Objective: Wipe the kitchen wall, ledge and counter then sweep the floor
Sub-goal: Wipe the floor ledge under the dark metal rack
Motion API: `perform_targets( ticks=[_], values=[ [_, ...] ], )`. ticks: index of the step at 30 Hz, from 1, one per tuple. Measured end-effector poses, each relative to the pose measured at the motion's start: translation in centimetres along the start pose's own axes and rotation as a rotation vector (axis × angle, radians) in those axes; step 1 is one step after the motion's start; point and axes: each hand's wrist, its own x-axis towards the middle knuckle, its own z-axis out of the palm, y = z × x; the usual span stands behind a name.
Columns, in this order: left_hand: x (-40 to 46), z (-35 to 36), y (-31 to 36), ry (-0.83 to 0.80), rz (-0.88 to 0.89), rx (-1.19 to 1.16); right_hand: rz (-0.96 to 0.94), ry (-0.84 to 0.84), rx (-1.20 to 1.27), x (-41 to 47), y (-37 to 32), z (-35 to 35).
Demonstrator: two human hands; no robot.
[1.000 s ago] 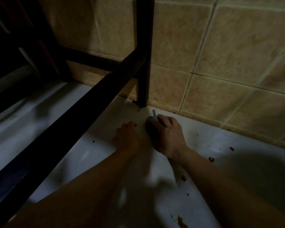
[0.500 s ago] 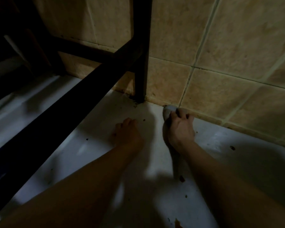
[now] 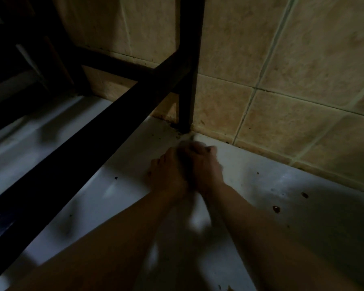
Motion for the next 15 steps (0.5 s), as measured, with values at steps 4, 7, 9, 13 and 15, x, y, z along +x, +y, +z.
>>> perform_targets(
  ticks=[4, 7, 9, 13, 15],
  values=[
    [0.1, 0.2, -0.6, 0.023, -0.05, -0.01, -0.062, -0.02, 0.027, 0.3, 2.2, 0.0],
    [-0.2, -0.3, -0.8, 0.001, -0.08, 0.042, 0.169, 0.084, -0.079, 0.6, 4.3, -1.0],
    [-0.1, -0.2, -0.9, 0.009, -0.089, 0.02, 0.131, 0.042, -0.091, 0.7, 2.7, -0.6],
    [0.2, 0.4, -1.4, 0.068, -0.063, -0.049, -0.336, -0.08, -0.025, 0.7, 0.9, 1.8],
    [0.2, 0.0, -1.5, 0.068, -0.086, -0.063, -0.184, -0.024, 0.025, 1.7, 1.8, 1.1]
  ],
)
